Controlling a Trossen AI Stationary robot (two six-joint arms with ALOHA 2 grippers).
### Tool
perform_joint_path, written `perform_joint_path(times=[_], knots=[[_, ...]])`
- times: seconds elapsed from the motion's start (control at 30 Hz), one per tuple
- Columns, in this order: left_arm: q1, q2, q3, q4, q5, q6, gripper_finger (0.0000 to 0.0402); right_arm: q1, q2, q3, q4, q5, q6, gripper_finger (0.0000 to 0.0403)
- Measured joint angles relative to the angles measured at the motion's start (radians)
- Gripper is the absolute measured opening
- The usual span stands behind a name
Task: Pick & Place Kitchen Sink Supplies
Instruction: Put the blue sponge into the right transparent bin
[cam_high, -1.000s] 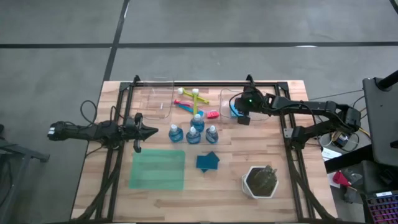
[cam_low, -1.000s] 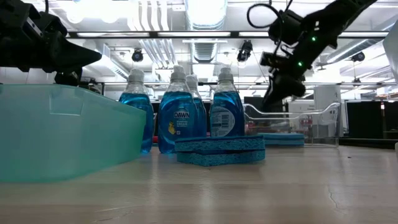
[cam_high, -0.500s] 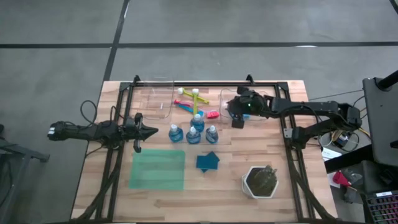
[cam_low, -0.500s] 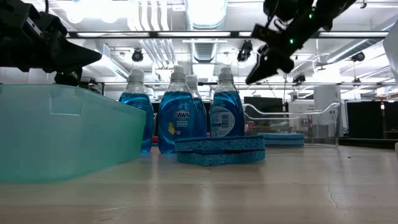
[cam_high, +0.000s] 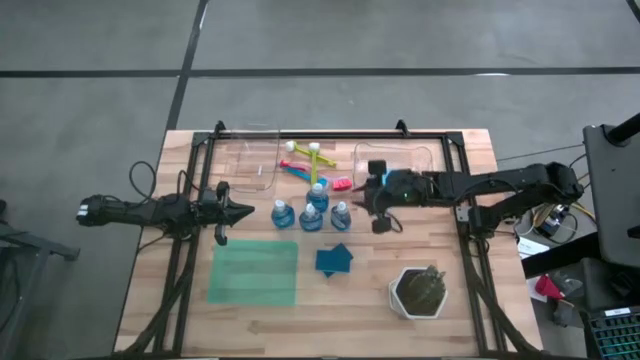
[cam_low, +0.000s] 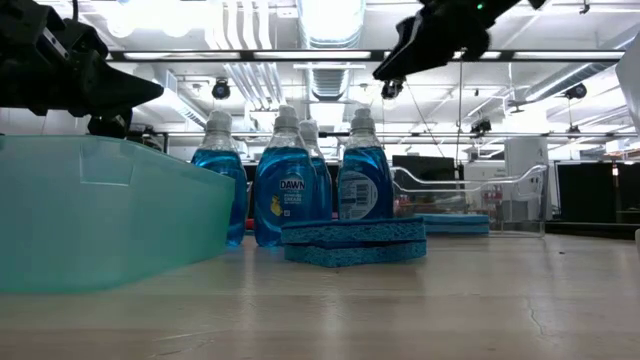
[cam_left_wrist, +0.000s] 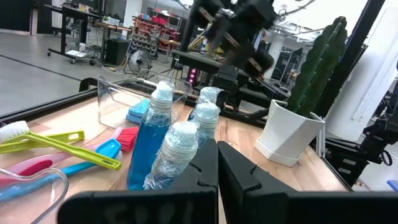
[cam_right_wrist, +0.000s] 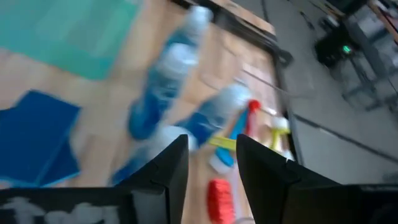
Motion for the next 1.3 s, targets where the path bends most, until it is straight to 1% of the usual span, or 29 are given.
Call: perform_joint_path(times=[0.07, 0.2, 0.37, 0.57, 0.73, 0.97, 1.13, 1.3], knots=[[0.000, 0.000, 0.000, 0.000, 0.000, 0.000, 0.0000, 0.038, 0.008, -0.002, -0.001, 0.006, 0.003, 0.0135], [0.000, 0.000, 0.000, 0.000, 0.000, 0.000, 0.0000, 0.107, 0.042, 0.010, 0.003, 0.058, 0.074, 0.0148], [0.000, 0.000, 0.000, 0.000, 0.000, 0.000, 0.0000, 0.183, 0.108, 0.056, 0.002, 0.092, 0.158, 0.0168], [0.000, 0.000, 0.000, 0.000, 0.000, 0.000, 0.0000, 0.250, 0.204, 0.149, -0.007, 0.097, 0.283, 0.0186], [0.000, 0.000, 0.000, 0.000, 0.000, 0.000, 0.0000, 0.302, 0.313, 0.255, -0.102, 0.097, 0.327, 0.0197], [0.000, 0.000, 0.000, 0.000, 0.000, 0.000, 0.0000, 0.343, 0.468, 0.368, -0.180, 0.093, 0.388, 0.0194], [0.000, 0.001, 0.000, -0.002, 0.000, 0.000, 0.0000, 0.346, 0.548, 0.401, -0.235, 0.084, 0.445, 0.0188], [0.000, 0.001, 0.000, -0.002, 0.000, 0.000, 0.0000, 0.351, 0.595, 0.407, -0.257, 0.081, 0.474, 0.0187]])
